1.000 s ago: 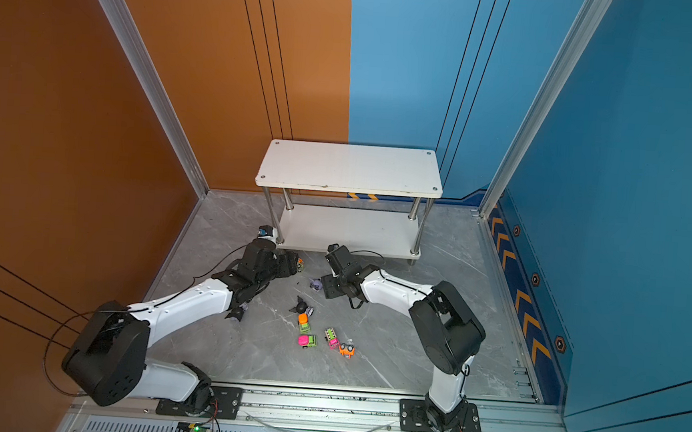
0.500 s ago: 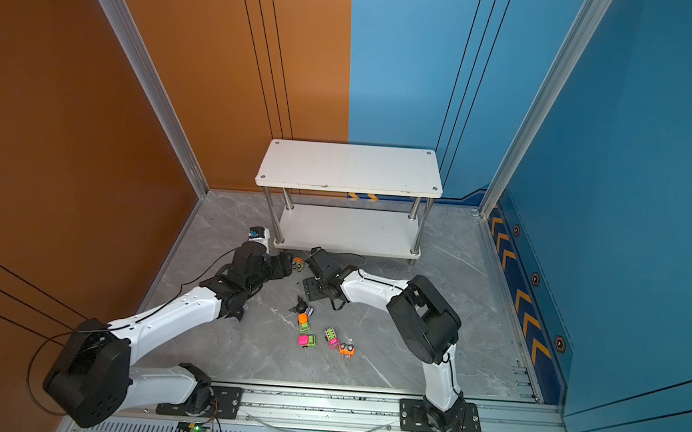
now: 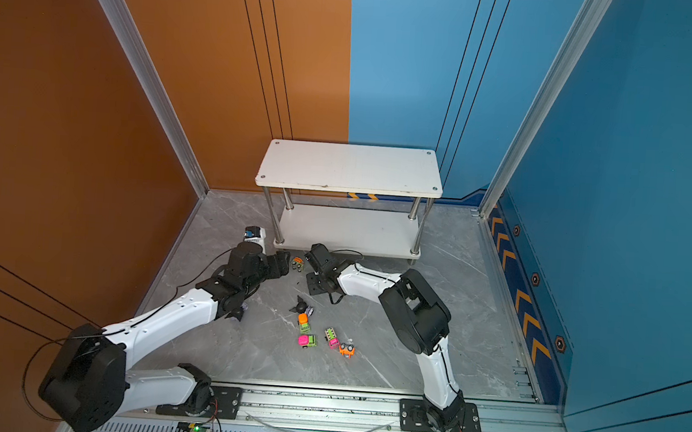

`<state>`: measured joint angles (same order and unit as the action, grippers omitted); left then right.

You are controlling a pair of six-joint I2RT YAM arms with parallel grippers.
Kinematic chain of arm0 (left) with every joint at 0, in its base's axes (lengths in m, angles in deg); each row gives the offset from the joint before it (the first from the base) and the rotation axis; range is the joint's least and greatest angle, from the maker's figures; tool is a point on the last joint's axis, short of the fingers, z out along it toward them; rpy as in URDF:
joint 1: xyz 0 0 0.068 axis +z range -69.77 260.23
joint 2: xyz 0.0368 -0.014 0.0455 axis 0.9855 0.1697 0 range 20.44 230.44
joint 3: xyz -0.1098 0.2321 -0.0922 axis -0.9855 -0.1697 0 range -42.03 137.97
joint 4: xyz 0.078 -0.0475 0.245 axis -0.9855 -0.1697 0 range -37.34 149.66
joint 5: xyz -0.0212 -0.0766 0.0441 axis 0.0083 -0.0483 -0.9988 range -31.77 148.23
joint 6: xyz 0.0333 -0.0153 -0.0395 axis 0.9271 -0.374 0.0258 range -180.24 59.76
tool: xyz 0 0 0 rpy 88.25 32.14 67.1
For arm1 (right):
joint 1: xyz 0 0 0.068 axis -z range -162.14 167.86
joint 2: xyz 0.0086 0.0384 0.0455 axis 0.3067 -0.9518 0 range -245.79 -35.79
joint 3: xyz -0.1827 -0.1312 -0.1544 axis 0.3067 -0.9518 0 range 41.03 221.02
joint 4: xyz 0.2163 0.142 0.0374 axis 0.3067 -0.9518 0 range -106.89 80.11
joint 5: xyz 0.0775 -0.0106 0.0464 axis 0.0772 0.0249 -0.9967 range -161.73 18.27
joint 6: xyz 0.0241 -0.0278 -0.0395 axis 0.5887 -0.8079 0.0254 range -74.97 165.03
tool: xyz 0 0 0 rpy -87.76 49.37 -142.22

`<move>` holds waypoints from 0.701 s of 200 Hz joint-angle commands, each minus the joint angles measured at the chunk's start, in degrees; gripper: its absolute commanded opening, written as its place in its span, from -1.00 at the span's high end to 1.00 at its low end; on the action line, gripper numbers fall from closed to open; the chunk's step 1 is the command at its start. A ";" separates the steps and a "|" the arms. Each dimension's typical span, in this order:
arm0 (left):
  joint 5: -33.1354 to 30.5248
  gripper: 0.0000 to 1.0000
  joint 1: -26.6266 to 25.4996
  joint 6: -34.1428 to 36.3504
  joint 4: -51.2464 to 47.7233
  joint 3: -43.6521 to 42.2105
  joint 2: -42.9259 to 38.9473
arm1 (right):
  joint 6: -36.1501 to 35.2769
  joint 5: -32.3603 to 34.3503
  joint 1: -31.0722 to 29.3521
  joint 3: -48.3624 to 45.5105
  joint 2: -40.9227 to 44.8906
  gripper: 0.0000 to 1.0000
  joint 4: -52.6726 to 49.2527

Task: Place and organize the plastic toys onto the shelf
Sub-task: 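Lift the purple figure and carry it toward the lower shelf with the right gripper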

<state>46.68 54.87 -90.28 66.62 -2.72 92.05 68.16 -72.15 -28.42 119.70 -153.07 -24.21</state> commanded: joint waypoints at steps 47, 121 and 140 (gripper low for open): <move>-0.75 -0.63 0.84 -0.10 -0.59 -0.59 -0.70 | -5.26 1.69 -0.15 2.34 0.12 0.42 -6.19; 0.08 -0.63 0.84 -0.29 0.19 -0.33 -0.07 | -19.02 4.35 -0.23 1.60 10.58 0.67 -19.18; 0.48 -0.63 0.84 -0.50 0.61 -0.36 0.20 | -22.08 6.87 -0.61 0.38 13.76 0.69 -21.45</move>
<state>46.70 55.21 -90.30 66.69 -2.72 92.05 52.49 -69.75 -28.51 121.27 -144.65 -39.38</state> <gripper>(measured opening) 0.817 0.382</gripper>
